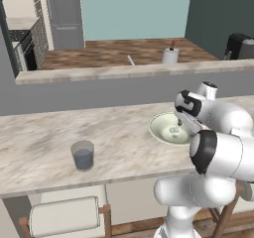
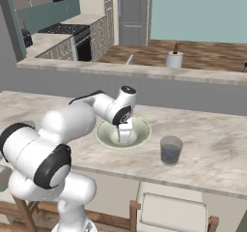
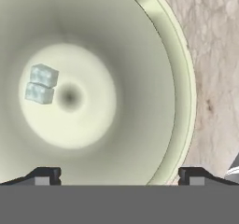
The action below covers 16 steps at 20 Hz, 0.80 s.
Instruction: There are four ice cubes in the ice bowl. Place two ice cubes in each glass of water.
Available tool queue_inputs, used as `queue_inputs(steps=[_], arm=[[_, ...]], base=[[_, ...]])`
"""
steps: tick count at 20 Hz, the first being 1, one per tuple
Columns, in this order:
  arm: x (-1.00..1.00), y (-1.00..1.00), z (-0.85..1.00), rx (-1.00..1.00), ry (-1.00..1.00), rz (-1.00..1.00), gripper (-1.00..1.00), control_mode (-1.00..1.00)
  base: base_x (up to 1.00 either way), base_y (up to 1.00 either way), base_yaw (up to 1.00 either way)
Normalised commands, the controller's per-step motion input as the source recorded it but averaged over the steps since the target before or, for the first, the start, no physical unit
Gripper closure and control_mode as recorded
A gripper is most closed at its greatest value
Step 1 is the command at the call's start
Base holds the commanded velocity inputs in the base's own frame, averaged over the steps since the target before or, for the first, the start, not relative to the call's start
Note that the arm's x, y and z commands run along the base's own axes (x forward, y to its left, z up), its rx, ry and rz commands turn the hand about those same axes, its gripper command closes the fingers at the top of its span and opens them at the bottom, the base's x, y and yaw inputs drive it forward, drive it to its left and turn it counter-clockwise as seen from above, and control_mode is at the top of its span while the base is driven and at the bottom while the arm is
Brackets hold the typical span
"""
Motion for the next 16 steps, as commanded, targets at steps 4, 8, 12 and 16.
queue_inputs(steps=[4, 8, 12, 16], arm=[[0.26, 0.0, -0.18, 0.0, 0.0, 0.0, -1.0, -1.0], [0.19, 0.0, -0.18, 0.0, 0.0, 0.0, -1.0, -1.0], [0.17, 0.0, -0.17, 0.0, 0.0, 0.0, -1.0, -1.0], [0.25, 0.0, -0.11, 0.0, 0.0, 0.0, -1.0, -1.0]], base=[[0.0, 0.0, 0.0], [0.0, 0.0, 0.0], [0.0, 0.0, 0.0], [0.0, 0.0, 0.0]])
